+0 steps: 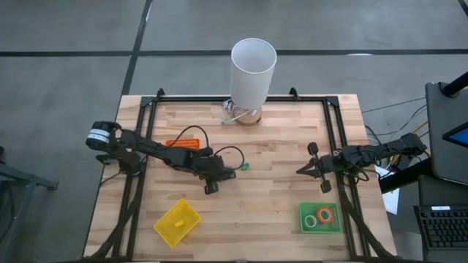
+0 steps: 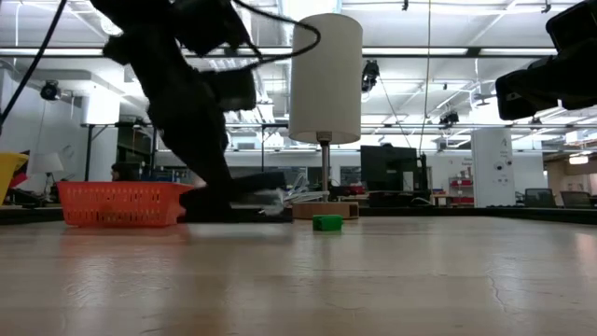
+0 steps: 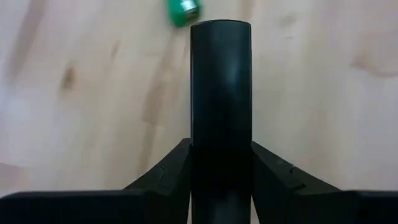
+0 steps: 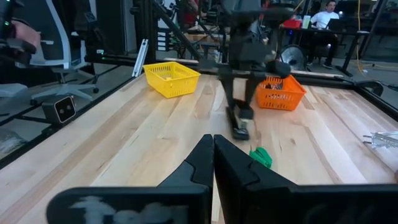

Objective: Pick and place Stapler, Stapler remover, tape
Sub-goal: Put the black stapler into the yellow bin

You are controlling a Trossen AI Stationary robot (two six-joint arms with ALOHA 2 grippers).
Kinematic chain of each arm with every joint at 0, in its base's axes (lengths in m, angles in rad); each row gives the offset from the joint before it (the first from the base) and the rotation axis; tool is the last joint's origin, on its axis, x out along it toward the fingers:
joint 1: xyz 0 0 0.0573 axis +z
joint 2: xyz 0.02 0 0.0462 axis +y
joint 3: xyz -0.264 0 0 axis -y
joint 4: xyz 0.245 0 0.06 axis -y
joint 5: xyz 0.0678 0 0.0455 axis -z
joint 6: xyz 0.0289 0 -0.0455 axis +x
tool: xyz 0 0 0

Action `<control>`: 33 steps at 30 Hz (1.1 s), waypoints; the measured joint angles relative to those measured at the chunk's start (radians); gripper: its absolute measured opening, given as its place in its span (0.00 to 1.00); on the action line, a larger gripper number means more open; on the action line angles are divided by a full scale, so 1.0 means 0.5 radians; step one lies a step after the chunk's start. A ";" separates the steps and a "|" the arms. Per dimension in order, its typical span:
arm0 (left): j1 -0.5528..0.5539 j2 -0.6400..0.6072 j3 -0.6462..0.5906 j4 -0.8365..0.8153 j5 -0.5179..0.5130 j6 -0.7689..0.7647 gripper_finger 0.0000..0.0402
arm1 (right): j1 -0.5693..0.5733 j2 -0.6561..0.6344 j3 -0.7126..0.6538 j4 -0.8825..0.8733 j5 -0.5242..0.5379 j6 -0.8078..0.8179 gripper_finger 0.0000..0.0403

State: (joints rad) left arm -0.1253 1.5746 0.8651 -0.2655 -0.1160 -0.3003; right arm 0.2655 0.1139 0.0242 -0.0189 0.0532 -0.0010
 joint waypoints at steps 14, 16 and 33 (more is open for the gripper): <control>-0.644 -0.633 0.065 -0.423 0.256 -0.870 0.33 | 0.000 -0.001 0.000 0.001 0.002 0.000 0.02; -0.805 -0.719 0.065 -0.465 0.213 -1.096 0.33 | 0.000 -0.002 0.000 0.000 0.000 0.000 0.02; -1.631 -0.611 0.061 -0.833 -0.391 -2.286 0.34 | 0.000 -0.002 0.000 0.000 0.001 0.000 0.02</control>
State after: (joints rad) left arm -0.9408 1.2693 0.8955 -0.6818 -0.3116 -1.4434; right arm 0.2657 0.1131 0.0242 -0.0189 0.0536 -0.0010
